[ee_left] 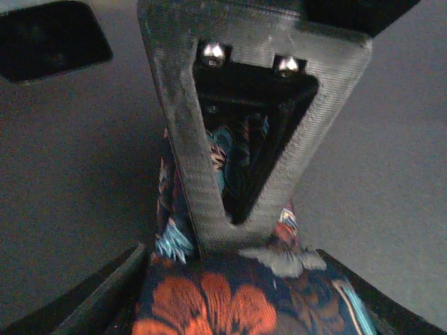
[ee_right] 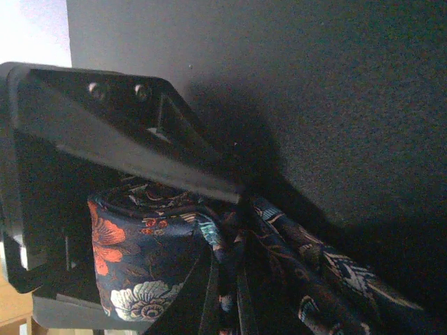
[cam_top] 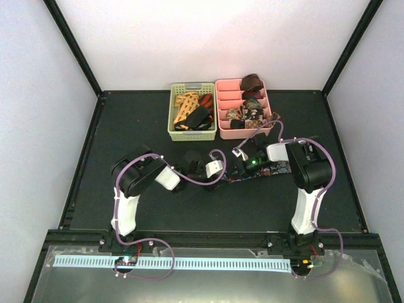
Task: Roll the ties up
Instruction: Roll the tie at the center of the board.
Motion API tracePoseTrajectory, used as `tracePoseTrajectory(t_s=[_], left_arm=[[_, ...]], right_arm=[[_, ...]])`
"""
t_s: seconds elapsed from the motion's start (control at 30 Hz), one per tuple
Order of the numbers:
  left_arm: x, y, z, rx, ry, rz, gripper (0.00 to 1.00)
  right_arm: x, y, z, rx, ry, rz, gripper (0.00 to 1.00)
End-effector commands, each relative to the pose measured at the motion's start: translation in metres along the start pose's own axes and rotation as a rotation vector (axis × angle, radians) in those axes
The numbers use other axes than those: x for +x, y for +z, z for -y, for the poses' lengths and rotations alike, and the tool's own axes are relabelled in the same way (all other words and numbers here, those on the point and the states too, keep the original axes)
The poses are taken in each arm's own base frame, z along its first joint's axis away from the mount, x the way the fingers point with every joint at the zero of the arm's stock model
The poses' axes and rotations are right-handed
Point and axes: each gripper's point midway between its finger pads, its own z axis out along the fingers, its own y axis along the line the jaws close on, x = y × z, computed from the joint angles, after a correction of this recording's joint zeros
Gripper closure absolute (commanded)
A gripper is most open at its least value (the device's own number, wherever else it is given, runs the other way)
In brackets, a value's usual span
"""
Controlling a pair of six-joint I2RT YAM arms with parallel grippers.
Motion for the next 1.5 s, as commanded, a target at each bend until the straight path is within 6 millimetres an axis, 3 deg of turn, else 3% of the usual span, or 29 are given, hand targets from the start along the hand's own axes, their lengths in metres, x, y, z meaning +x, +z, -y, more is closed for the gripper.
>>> tracePoseTrajectory(t_s=[0.0, 0.13, 0.2, 0.37, 0.5, 0.73, 0.97, 1.2, 1.37, 1.47], left_arm=[[0.011, 0.008, 0.0, 0.013, 0.063, -0.095, 0.47], [0.023, 0.005, -0.003, 0.01, 0.122, -0.219, 0.64], [0.025, 0.003, 0.0, 0.038, 0.158, -0.257, 0.67], [0.037, -0.003, 0.011, 0.138, 0.203, -0.358, 0.68], [0.04, -0.002, 0.008, 0.133, 0.204, -0.386, 0.68], [0.041, 0.004, 0.004, 0.126, 0.141, -0.414, 0.65], [0.042, 0.006, 0.003, 0.126, 0.119, -0.42, 0.65], [0.045, 0.005, 0.003, 0.124, 0.111, -0.431, 0.64], [0.045, 0.004, 0.001, 0.117, 0.091, -0.421, 0.59], [0.032, 0.001, 0.0, 0.12, 0.069, -0.349, 0.41]], right_arm=[[0.021, 0.001, 0.03, 0.116, 0.078, -0.036, 0.89], [0.015, -0.012, 0.017, 0.086, 0.049, 0.0, 0.7], [0.011, -0.023, 0.012, 0.074, 0.029, 0.027, 0.62], [0.002, -0.047, -0.006, 0.046, -0.028, 0.1, 0.54], [0.0, -0.046, -0.018, -0.013, -0.022, 0.117, 0.49], [-0.008, -0.026, -0.029, -0.066, -0.013, 0.08, 0.47], [-0.009, -0.007, -0.025, -0.06, -0.002, 0.047, 0.53], [-0.002, -0.005, -0.014, -0.007, -0.005, 0.005, 0.97], [0.005, -0.013, 0.004, 0.05, 0.013, -0.01, 0.98], [0.012, -0.016, 0.018, 0.083, 0.043, -0.027, 0.98]])
